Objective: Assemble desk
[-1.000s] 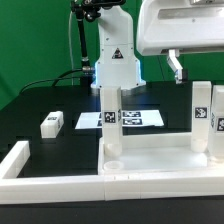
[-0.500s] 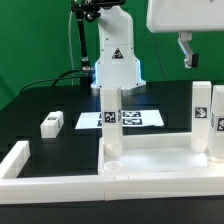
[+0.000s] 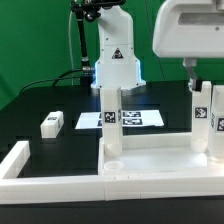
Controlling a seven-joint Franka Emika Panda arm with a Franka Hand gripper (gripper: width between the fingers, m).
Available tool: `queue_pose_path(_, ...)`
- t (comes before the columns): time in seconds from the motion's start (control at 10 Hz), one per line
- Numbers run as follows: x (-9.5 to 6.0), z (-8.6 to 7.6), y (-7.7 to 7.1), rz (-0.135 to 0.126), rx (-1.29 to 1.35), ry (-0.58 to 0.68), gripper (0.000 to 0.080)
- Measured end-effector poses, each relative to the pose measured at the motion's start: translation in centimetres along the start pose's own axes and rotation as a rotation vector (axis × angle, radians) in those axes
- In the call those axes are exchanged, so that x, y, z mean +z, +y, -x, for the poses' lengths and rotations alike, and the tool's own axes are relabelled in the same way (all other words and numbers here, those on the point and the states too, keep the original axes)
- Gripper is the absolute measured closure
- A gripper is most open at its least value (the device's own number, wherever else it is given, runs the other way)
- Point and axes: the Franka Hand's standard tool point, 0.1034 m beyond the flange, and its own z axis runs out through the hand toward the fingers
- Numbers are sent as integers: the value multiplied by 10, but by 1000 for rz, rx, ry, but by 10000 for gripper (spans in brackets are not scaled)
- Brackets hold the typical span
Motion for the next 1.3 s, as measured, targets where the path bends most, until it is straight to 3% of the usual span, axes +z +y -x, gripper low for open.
queue_pose_path(0.3, 13, 1, 0, 6, 3, 5, 150)
queue_pose_path(0.5, 13, 1, 0, 7, 29, 5, 417)
queue_pose_path(0.6, 13, 1, 0, 5, 87, 5, 417)
queue_pose_path(0.7, 13, 1, 0, 5, 176, 5, 511)
queue_pose_path(1.3, 15, 5, 3, 0, 771, 31, 511)
